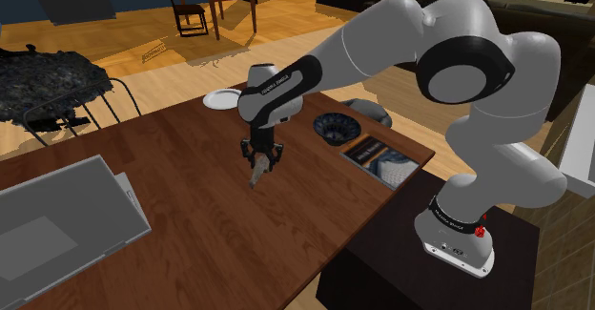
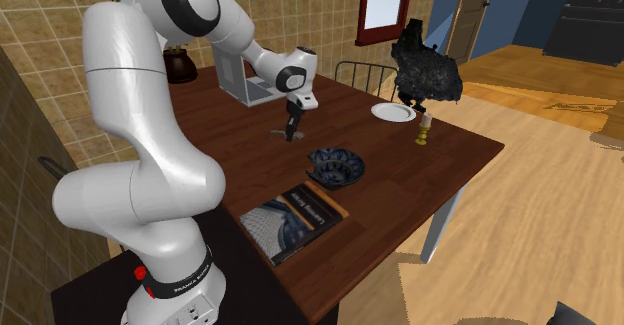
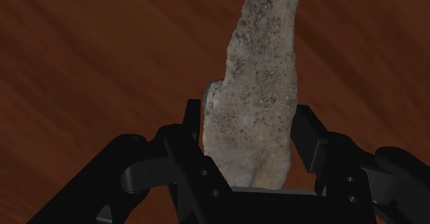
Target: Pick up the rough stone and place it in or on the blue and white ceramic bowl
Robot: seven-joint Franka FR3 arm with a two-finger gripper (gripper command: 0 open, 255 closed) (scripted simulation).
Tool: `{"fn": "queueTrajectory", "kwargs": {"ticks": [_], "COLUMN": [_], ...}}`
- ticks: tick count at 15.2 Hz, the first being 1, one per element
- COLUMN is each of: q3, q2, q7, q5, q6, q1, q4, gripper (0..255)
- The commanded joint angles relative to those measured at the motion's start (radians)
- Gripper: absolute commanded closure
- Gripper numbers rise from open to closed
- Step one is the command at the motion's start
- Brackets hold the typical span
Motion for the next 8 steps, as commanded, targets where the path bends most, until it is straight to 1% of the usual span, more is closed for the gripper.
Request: {"fn": "queueTrajectory", "kwargs": {"ticks": [1,8], "q3": [-0.007,-0.042], "q2": [0.011,0.074], "q7": [0.01,0.056], "q5": [-0.012,-0.072], "q6": [-0.01,-0.067], "q1": [0.006,0.032], "q4": [0.0,0.012], "gripper": [255,255]}}
